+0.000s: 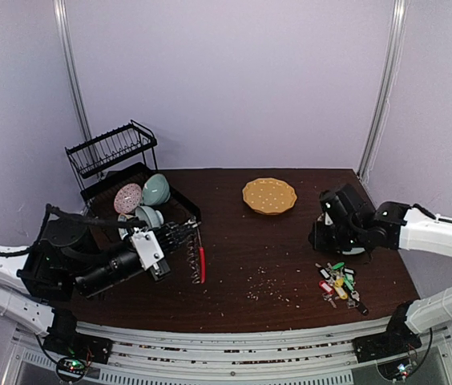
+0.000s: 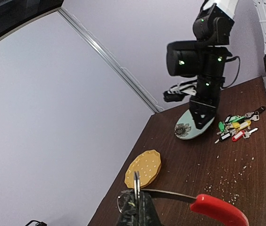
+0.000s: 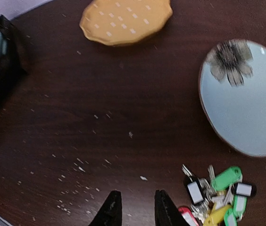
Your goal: Put the keys on the keyring
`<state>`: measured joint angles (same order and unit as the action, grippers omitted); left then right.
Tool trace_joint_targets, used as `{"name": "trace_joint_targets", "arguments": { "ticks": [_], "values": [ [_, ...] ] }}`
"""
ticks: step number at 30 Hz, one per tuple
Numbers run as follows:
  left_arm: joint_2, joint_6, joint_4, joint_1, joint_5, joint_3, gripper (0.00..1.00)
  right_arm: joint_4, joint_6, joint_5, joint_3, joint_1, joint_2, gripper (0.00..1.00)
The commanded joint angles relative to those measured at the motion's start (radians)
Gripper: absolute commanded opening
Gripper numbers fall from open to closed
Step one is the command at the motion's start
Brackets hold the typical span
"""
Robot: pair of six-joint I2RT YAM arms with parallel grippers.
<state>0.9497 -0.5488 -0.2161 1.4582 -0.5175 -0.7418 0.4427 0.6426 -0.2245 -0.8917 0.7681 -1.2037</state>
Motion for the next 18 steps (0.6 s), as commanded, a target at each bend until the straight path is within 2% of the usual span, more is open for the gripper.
{"name": "trace_joint_targets", "arguments": {
  "ticks": [1,5,8,14,18],
  "values": [
    [-0.042,0.025,-0.068,-0.006,0.008,0.018,0.0,0.204,0.344,-0.041,0.18,0.004,0.063,0.29],
    [-0.058,0.019,-0.049,-0.006,0.031,0.022,0.0,0.178,0.452,0.042,0.321,0.012,0.075,0.43],
    [-0.047,0.019,-0.034,-0.006,0.027,0.015,0.0,0.154,0.497,0.048,0.36,0.018,0.072,0.46],
    [-0.036,0.004,-0.023,-0.006,0.036,0.01,0.0,0.025,0.536,0.062,0.419,0.015,0.055,0.33],
    [-0.034,-0.006,-0.011,-0.006,0.037,0.005,0.0,0.008,0.539,0.081,0.428,0.015,0.028,0.28]
  ]
}}
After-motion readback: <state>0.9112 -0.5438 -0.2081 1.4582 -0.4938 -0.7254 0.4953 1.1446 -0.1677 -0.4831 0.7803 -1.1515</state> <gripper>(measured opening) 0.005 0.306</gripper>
